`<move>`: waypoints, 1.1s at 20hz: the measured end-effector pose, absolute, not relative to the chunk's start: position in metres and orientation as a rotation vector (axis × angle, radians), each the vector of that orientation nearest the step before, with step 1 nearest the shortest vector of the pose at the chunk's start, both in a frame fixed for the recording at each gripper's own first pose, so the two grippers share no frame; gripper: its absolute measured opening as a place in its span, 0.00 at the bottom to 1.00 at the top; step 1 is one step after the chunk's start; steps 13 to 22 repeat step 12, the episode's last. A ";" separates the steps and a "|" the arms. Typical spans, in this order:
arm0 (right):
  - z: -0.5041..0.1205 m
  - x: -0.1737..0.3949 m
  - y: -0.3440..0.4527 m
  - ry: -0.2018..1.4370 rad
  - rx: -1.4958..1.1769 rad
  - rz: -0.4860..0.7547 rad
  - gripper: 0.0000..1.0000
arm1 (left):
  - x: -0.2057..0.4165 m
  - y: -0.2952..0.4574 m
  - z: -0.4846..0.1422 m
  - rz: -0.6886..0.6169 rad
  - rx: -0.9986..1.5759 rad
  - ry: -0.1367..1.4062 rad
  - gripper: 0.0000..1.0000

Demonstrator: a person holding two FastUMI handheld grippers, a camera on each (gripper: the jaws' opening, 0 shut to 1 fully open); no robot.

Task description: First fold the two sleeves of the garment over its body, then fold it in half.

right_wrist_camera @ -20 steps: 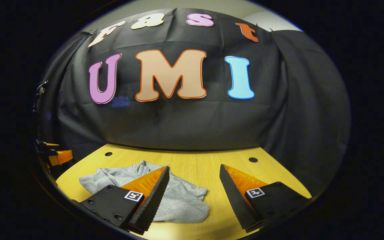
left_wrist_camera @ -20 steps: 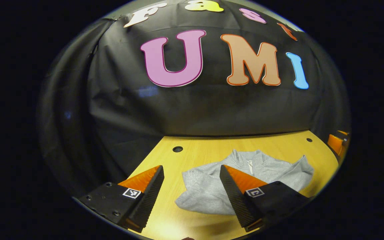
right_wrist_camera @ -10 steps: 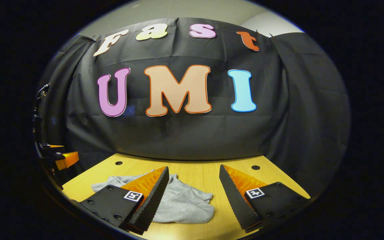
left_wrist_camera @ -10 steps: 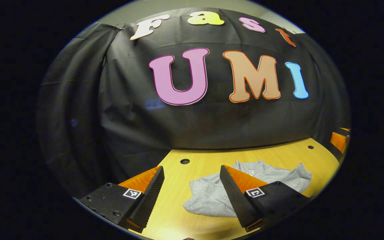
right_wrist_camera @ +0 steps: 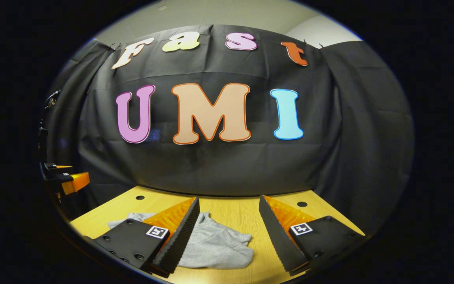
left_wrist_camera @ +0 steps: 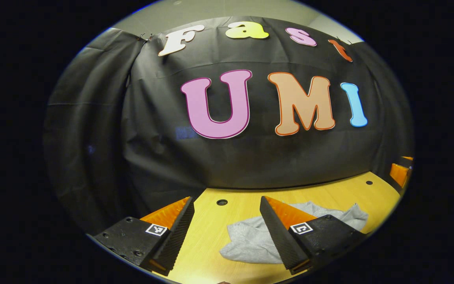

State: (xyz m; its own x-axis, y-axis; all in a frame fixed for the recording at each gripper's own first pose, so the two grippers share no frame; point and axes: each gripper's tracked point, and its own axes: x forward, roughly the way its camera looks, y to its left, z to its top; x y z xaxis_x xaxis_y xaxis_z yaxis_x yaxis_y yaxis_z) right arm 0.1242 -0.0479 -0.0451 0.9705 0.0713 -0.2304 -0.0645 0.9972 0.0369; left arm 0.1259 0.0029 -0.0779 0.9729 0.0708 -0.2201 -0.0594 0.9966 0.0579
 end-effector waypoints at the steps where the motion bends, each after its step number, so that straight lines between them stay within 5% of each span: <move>1: -0.046 0.125 -0.047 0.235 0.031 0.072 0.96 | 0.127 0.003 -0.076 0.066 0.054 0.216 0.97; 22: -0.045 0.137 -0.040 0.225 0.029 0.075 0.96 | 0.135 -0.001 -0.067 0.047 0.079 0.198 0.97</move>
